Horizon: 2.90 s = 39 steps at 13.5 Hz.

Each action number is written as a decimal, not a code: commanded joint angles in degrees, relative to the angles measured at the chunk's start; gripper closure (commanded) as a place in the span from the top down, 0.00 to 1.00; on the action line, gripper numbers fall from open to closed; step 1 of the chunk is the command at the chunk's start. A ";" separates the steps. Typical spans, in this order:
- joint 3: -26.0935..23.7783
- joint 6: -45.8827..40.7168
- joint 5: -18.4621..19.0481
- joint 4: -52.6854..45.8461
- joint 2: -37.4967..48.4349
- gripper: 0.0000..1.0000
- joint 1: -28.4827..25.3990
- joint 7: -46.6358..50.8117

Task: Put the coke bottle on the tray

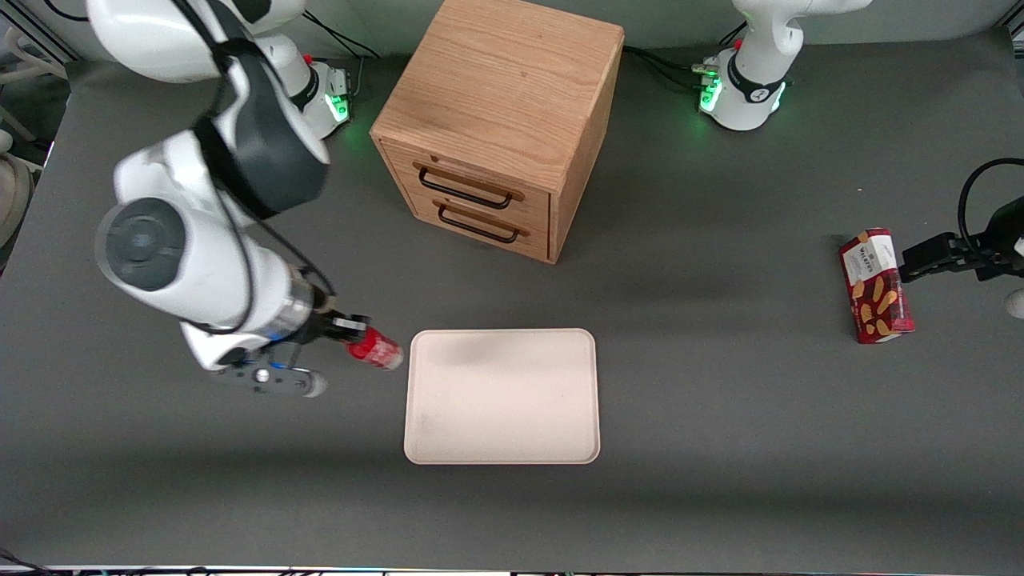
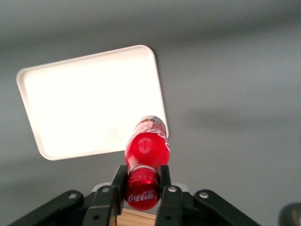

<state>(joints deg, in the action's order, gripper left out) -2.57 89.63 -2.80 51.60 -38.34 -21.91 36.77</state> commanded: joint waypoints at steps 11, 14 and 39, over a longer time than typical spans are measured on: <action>0.90 10.03 1.65 -3.79 -10.95 0.00 -1.29 5.33; 0.99 10.48 2.45 -3.70 -13.16 0.00 -1.21 5.33; 1.25 -15.10 2.89 19.23 27.69 1.00 17.76 -33.04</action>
<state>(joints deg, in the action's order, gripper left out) -0.79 73.60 -0.48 65.51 -14.90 -7.50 11.43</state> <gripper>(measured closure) 0.000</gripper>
